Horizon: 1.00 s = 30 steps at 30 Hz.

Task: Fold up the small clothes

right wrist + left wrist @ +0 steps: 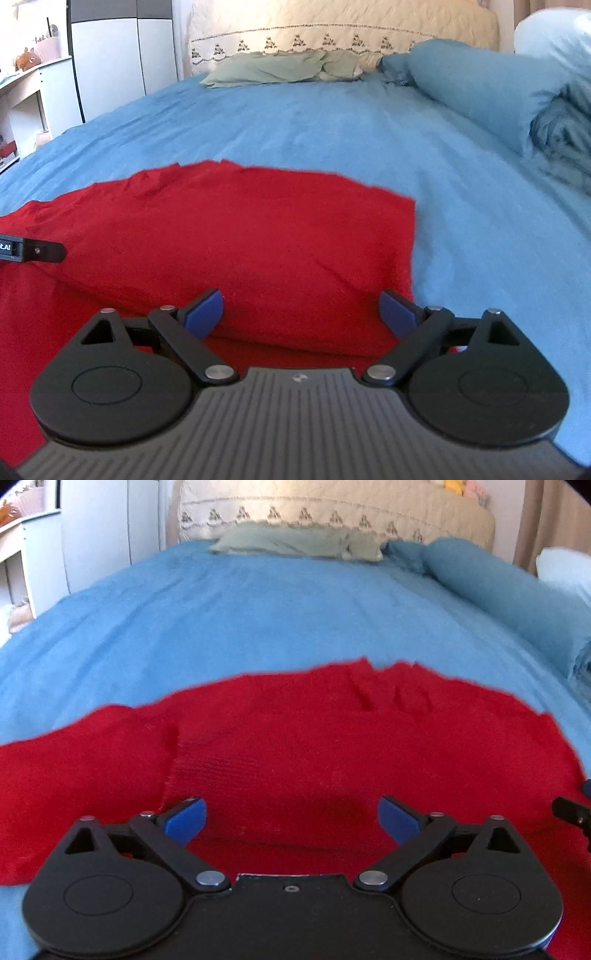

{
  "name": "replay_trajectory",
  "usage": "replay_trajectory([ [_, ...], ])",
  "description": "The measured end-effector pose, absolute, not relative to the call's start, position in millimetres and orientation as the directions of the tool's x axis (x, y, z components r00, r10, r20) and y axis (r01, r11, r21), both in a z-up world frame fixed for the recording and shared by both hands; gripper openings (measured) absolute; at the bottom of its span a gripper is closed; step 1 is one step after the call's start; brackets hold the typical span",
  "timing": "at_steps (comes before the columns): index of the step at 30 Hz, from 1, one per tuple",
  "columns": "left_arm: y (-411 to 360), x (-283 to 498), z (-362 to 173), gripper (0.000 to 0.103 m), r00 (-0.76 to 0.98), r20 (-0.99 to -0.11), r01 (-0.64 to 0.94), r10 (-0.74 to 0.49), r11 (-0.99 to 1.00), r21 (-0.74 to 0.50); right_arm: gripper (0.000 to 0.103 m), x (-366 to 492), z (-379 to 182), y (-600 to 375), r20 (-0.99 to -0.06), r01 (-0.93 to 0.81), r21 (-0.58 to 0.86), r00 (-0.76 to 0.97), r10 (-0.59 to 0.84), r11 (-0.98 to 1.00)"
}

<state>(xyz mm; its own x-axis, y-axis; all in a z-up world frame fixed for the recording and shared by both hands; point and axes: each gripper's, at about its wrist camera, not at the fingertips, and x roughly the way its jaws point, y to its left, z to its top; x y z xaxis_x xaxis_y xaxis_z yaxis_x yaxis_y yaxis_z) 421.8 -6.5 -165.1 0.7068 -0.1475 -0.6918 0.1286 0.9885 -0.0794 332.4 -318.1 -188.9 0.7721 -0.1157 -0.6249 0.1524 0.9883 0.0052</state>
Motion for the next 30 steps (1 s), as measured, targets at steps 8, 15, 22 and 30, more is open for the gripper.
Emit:
replay_trajectory([
  [8, 68.0, 353.8, -62.0, 0.103, 0.824, -0.559, 0.028, -0.095, 0.991, -0.128, 0.103, 290.1, -88.1, -280.1, -0.557, 0.129, 0.042, 0.827, -0.084, 0.991],
  [15, 183.9, 303.3, -32.0, 0.103, 0.818, -0.555, -0.249, 0.155, 0.964, -0.098, 0.103, 276.3, -32.2, -198.6, -0.552, 0.063, 0.008, 0.832, -0.049, 0.998],
  [22, 303.6, 271.1, -69.3, 0.102, 0.784, -0.58, -0.458, 0.219, 0.835, -0.305, 0.103, 291.2, -44.0, -117.9, -0.614, 0.008, 0.06, 0.789, 0.03, 0.998],
  [30, 378.1, 282.5, -139.4, 0.079, 0.784, -0.604, -0.517, 0.146, 0.691, -0.505, 0.103, 309.1, -76.5, -33.3, -0.622, -0.055, 0.002, 0.782, 0.044, 0.999],
])
